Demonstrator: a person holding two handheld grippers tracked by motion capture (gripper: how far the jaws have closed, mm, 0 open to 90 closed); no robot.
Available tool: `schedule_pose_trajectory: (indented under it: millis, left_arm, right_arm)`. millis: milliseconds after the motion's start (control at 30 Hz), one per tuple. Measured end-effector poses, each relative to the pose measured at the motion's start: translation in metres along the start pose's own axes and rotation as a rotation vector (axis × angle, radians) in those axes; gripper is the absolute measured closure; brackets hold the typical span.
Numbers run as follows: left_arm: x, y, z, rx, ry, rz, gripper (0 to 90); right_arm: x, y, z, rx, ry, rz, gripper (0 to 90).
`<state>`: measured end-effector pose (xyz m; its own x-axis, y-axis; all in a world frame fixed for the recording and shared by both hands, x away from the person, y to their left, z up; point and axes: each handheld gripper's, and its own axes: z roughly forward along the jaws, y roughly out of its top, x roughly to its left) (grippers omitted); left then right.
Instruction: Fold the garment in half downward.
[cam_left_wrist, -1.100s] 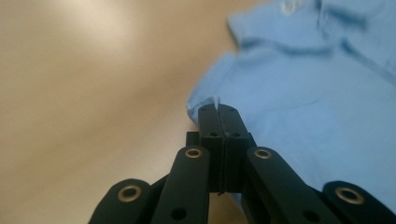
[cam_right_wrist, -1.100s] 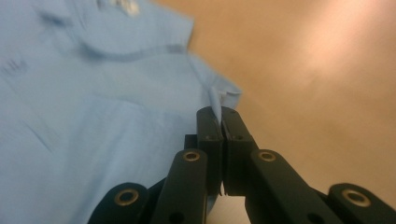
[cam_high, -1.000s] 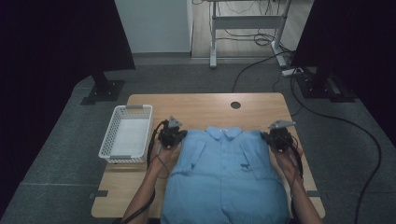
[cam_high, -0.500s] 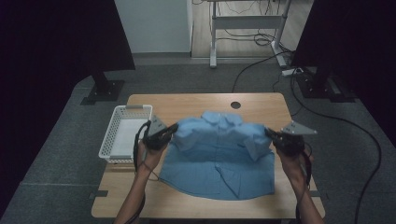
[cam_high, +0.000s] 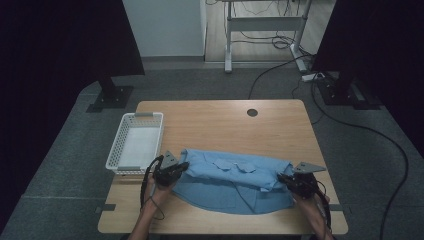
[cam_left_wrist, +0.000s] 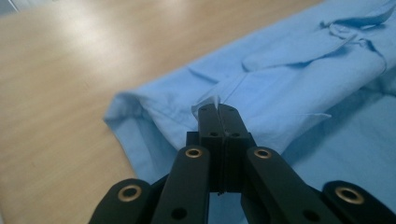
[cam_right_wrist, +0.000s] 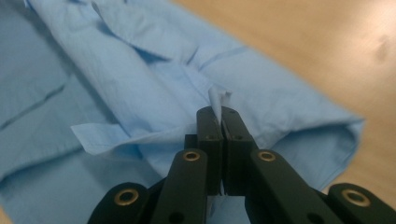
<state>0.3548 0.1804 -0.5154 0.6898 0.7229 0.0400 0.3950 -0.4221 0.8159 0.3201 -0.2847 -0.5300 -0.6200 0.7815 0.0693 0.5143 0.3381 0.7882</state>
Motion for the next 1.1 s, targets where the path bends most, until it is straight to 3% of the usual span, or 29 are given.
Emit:
schedule_pose_trajectory:
  millis: [133,367,533,600,667,700,767,867,1100]
  left_arm:
    - [-0.004,-0.011,0.003,0.057,-0.019,-0.001,89.1]
    - [-0.011,-0.026,0.009,0.134,-0.031,0.056,88.8]
    - [-0.009,-0.028,0.01,0.136,-0.042,0.036,87.2]
    - [-0.008,-0.028,0.009,0.124,-0.022,0.027,81.1]
    - [-0.006,-0.026,0.007,0.106,0.005,0.019,65.9]
    - [-0.005,-0.024,0.005,0.093,0.011,0.015,56.9]
    - [-0.003,-0.02,0.002,0.057,0.018,0.001,47.3]
    - [-0.001,-0.011,-0.001,-0.006,-0.016,-0.031,37.1]
    - [-0.005,0.007,0.008,0.004,-0.06,-0.008,25.6]
  right_arm:
    - [0.002,-0.009,0.004,0.046,0.023,0.002,87.3]
    - [0.004,-0.02,0.008,0.09,0.05,0.002,87.1]
    - [0.004,-0.021,0.008,0.092,0.058,0.008,86.9]
    - [0.004,-0.021,0.007,0.093,0.06,0.009,85.9]
    - [0.004,-0.02,0.007,0.091,0.057,0.003,76.2]
    - [0.004,-0.018,0.005,0.081,0.046,0.001,63.1]
    - [0.002,-0.015,0.003,0.045,0.047,0.011,45.0]
    - [-0.004,-0.009,0.001,-0.011,0.037,0.053,28.9]
    - [-0.013,0.001,0.003,-0.033,0.011,0.075,21.9]
